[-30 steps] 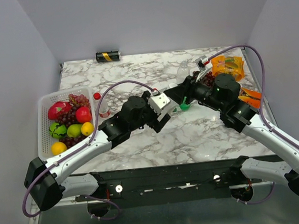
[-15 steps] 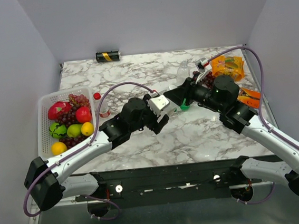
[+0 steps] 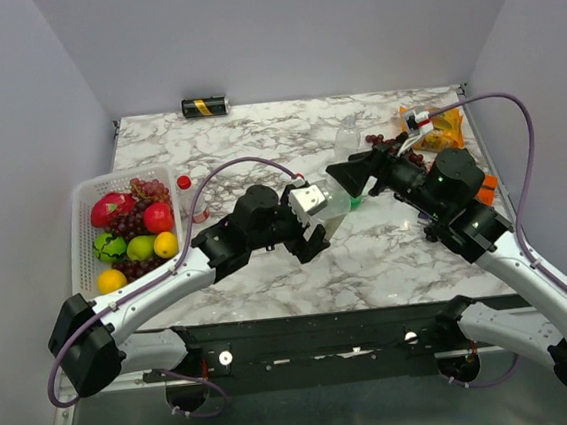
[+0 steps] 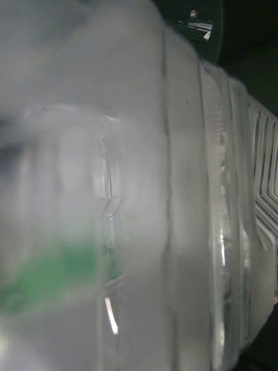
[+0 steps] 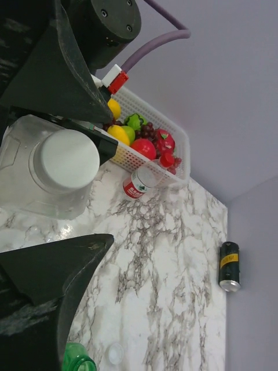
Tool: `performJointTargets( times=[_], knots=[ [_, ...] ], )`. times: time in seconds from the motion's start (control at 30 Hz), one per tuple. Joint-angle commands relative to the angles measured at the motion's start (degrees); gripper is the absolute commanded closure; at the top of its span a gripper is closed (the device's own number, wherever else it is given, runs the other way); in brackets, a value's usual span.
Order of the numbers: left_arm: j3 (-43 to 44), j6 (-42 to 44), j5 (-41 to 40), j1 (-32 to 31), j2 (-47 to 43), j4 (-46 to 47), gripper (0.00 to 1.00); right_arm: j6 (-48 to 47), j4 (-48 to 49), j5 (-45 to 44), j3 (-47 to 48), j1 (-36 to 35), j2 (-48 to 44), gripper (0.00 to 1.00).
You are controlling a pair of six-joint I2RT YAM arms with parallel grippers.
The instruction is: Unscrew the bottle caps
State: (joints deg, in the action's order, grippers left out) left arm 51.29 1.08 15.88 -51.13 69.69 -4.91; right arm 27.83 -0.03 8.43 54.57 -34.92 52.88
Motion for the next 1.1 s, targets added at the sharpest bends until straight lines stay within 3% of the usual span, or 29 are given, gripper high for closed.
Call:
performJointTargets(
  times=[0.0,0.27,0.7,0.8,0.9,0.93,1.03,1.07],
  knots=[
    [1.0,-0.8,3.8,-0.3,0.3,2.7,0.78,0.2,0.2,-1.8,-0.7,0.2,-1.6,0.16],
    [1.3,-0.9,2.8,-0.4,0.3,2.4,0.79,0.8,-1.4,1.6,-0.8,0.2,-0.6,0.19],
    [1.8,-2.7,1.3,-0.4,0.5,1.6,0.79,0.9,-1.3,6.2,-1.7,0.2,0.3,0.36],
    [1.8,-2.7,1.4,-0.3,0.6,1.7,0.79,0.7,-1.4,6.2,-2.0,0.2,0.4,0.45],
    [1.8,-2.5,1.8,-0.3,0.4,1.7,0.79,0.4,-1.2,6.0,-2.1,0.3,0.6,0.64],
    [1.9,-2.1,2.3,-0.2,0.4,1.5,0.8,0.6,-1.2,6.0,-2.1,0.2,0.6,0.76],
    [1.8,-1.4,4.8,0.4,-0.3,1.5,0.8,-0.7,-0.9,6.1,-2.4,0.2,0.3,0.98],
    [1.8,-1.4,6.1,0.7,-0.8,1.7,0.8,-2.0,-0.9,6.0,-2.4,0.2,0.2,0.99]
  ],
)
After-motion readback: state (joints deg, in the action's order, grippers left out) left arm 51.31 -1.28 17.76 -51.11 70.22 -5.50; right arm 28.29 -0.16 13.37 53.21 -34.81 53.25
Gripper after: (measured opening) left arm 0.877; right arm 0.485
